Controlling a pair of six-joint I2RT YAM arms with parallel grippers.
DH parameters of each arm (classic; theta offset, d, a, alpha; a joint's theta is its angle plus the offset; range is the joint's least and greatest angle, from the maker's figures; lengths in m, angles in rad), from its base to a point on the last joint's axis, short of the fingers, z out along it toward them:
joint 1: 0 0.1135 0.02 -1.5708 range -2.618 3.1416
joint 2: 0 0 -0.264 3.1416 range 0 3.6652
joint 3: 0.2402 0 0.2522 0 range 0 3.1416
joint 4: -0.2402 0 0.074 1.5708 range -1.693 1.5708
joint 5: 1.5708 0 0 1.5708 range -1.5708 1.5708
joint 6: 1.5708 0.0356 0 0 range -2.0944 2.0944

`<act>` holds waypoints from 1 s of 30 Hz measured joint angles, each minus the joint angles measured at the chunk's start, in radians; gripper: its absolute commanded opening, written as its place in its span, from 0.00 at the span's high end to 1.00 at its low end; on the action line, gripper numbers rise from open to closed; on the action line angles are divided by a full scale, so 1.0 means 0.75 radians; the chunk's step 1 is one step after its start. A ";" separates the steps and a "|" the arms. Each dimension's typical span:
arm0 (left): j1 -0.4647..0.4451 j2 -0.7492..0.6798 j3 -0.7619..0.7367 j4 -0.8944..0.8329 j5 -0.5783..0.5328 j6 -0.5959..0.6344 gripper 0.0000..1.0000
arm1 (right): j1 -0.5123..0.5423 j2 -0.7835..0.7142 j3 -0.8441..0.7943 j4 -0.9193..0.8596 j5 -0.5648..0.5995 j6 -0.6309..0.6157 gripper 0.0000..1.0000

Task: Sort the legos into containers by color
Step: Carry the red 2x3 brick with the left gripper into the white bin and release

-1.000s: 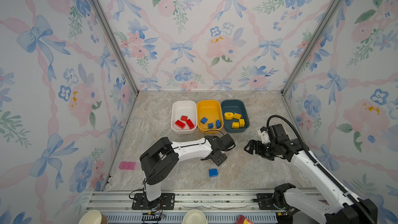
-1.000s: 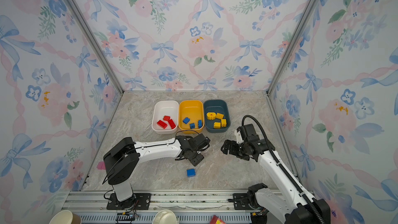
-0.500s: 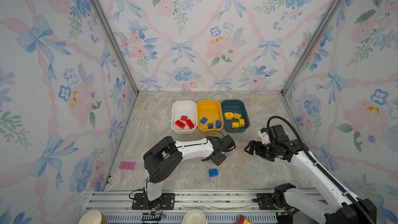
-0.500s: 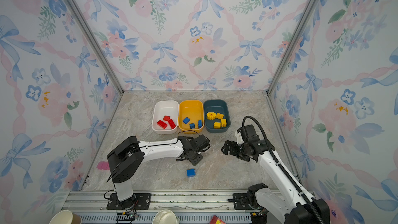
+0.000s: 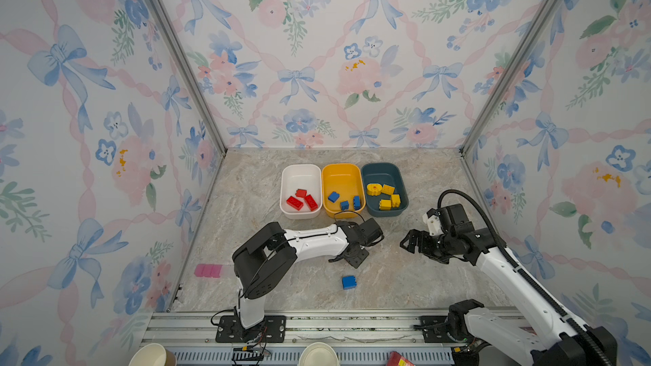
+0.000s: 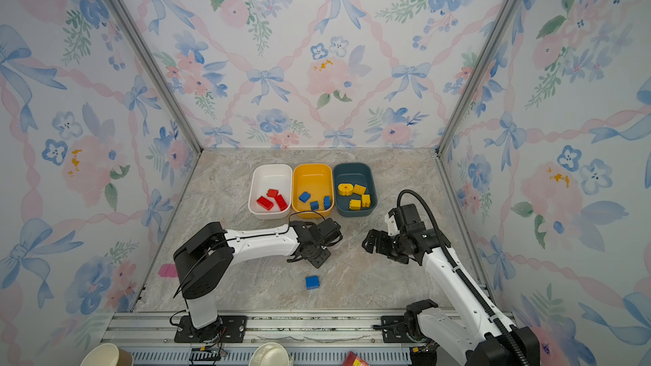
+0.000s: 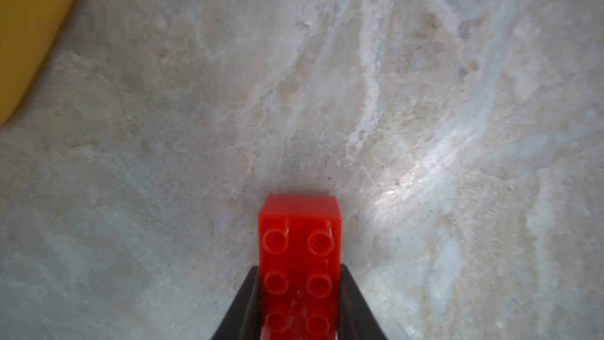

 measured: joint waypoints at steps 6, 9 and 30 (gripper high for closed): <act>0.042 -0.157 -0.040 -0.001 -0.025 -0.043 0.70 | 0.000 0.000 -0.003 0.004 -0.009 0.000 0.03; 0.090 -0.241 -0.053 0.000 -0.054 -0.054 0.70 | -0.001 0.000 -0.009 0.010 -0.010 0.001 0.03; 0.730 -0.149 0.170 0.093 -0.136 -0.058 0.73 | 0.031 0.002 -0.011 0.039 -0.013 0.015 0.03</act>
